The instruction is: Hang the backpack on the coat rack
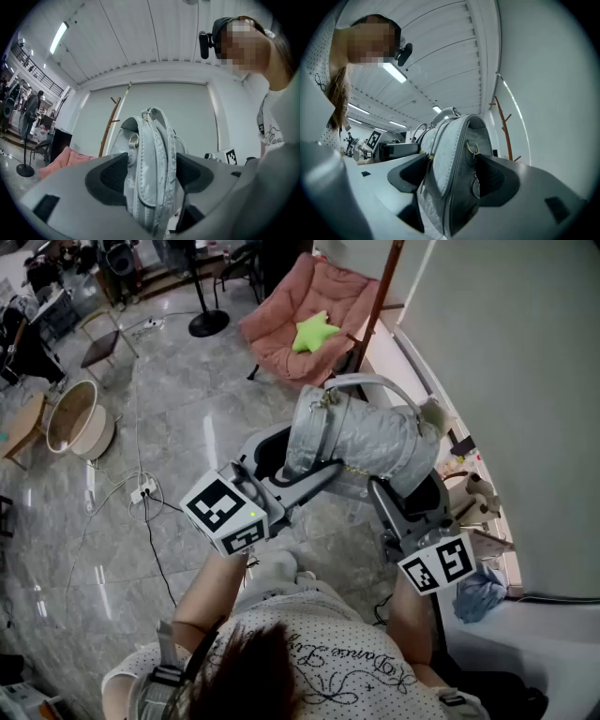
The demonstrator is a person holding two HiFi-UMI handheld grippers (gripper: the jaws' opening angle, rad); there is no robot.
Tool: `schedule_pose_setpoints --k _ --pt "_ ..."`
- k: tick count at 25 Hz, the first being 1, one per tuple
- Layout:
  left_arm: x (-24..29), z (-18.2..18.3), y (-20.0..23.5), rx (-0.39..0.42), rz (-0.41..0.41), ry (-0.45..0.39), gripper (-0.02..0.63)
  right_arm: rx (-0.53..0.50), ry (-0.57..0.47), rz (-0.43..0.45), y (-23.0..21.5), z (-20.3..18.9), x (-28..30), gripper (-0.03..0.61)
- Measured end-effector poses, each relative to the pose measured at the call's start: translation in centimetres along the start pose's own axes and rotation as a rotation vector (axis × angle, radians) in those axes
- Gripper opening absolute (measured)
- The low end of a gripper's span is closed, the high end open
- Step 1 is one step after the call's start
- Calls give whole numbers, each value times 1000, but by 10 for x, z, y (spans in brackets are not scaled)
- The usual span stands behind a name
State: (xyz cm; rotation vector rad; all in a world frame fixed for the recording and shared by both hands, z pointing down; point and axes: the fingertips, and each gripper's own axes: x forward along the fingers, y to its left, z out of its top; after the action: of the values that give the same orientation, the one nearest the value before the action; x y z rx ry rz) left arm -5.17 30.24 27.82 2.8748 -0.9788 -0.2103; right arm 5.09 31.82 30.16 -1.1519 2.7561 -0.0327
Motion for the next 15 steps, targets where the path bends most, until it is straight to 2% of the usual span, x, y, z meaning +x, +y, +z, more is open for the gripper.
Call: schedule_pose_setpoints --k 15 --pt "17 -1 -46 32 17 -1 302 1 -28 24 -12 11 -43 350"
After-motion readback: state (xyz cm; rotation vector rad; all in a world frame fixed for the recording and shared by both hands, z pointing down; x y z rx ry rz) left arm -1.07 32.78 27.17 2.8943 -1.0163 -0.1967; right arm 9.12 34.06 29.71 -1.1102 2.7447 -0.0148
